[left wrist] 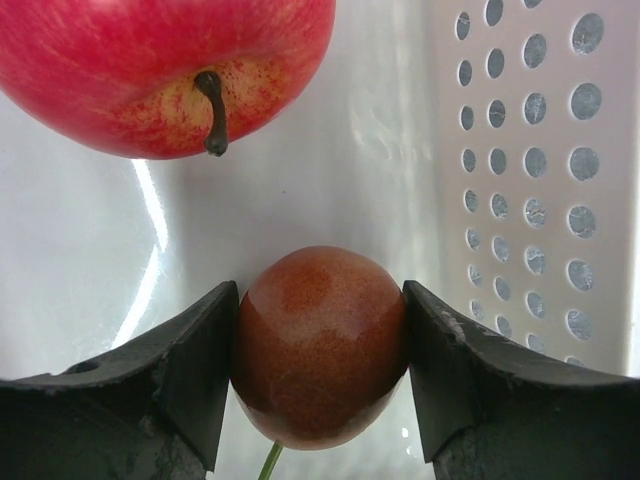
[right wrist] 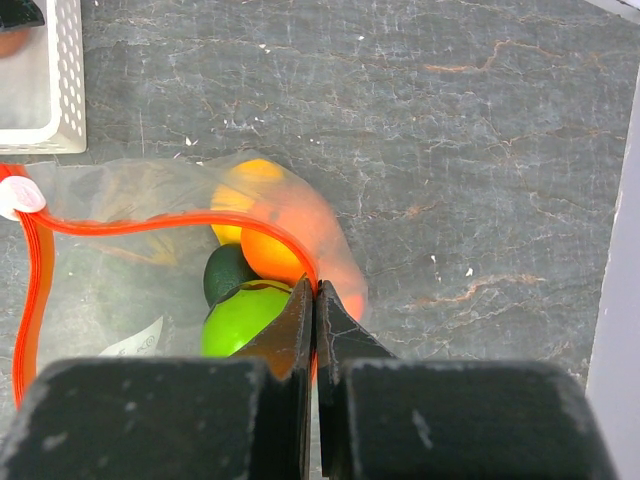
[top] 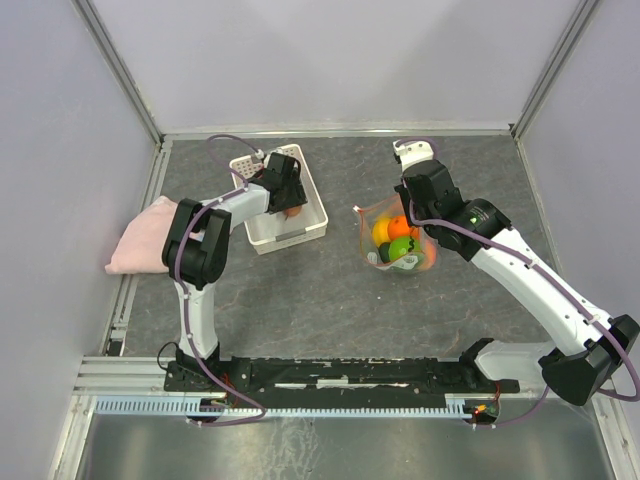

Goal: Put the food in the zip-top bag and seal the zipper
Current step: Pick up the fake fruit from the bin.

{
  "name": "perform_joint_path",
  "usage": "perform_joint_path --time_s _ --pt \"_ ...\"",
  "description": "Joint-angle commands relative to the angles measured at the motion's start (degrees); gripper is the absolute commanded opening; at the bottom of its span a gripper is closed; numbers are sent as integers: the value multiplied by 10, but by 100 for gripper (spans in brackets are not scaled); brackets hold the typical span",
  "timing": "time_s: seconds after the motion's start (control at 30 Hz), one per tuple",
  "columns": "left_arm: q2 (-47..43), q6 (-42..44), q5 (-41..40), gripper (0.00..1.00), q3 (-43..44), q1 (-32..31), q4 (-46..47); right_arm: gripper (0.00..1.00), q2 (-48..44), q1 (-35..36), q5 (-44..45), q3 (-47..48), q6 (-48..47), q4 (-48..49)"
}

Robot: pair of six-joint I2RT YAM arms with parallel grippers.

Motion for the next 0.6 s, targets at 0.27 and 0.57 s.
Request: perform_joint_path --time_s 0.27,0.57 --pt "-120 32 5 47 -58 -13 17 1 -11 0 -6 4 3 31" --pt "-275 51 34 47 -139 -52 70 1 -12 0 -12 4 9 36"
